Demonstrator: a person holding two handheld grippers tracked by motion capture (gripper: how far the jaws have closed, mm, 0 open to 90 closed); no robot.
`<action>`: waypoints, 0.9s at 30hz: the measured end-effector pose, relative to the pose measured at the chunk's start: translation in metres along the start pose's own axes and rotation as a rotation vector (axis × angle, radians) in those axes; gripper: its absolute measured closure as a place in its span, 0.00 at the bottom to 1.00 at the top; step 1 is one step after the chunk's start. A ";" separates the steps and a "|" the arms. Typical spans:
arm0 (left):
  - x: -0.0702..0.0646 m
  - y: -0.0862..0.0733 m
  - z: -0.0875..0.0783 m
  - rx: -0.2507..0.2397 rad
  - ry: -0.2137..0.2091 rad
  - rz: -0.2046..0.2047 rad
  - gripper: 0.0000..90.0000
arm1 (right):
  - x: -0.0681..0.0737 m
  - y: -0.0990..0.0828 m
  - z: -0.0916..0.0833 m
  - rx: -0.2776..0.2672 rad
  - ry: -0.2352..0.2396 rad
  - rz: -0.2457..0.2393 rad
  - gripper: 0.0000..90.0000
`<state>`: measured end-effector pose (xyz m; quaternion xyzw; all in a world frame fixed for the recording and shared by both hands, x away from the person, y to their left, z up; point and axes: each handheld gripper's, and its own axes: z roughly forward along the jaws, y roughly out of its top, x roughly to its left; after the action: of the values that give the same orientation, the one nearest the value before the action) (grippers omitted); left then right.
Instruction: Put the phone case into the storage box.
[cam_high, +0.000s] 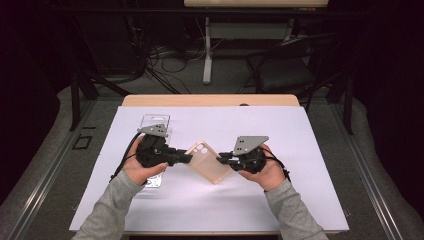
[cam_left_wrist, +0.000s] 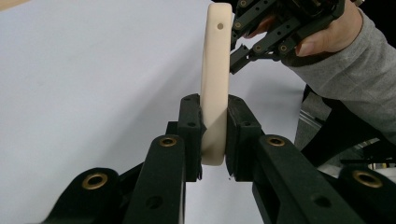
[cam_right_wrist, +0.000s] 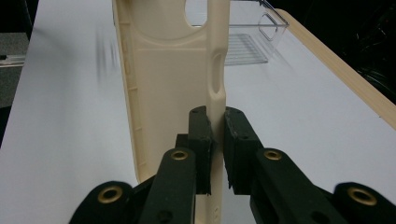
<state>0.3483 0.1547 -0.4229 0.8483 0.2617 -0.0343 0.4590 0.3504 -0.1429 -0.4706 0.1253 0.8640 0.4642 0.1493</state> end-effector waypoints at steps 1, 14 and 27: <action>0.000 0.000 0.000 -0.001 0.001 0.000 0.87 | 0.000 0.000 0.000 0.000 0.001 -0.001 0.92; 0.002 0.000 -0.001 -0.040 0.020 0.009 0.75 | -0.001 0.000 -0.001 0.001 -0.019 -0.003 0.92; 0.007 -0.001 -0.006 -0.108 0.117 0.015 0.62 | -0.007 -0.002 -0.011 0.009 -0.123 0.073 0.92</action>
<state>0.3525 0.1624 -0.4225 0.8248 0.2833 0.0331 0.4882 0.3528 -0.1547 -0.4655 0.1859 0.8502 0.4568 0.1844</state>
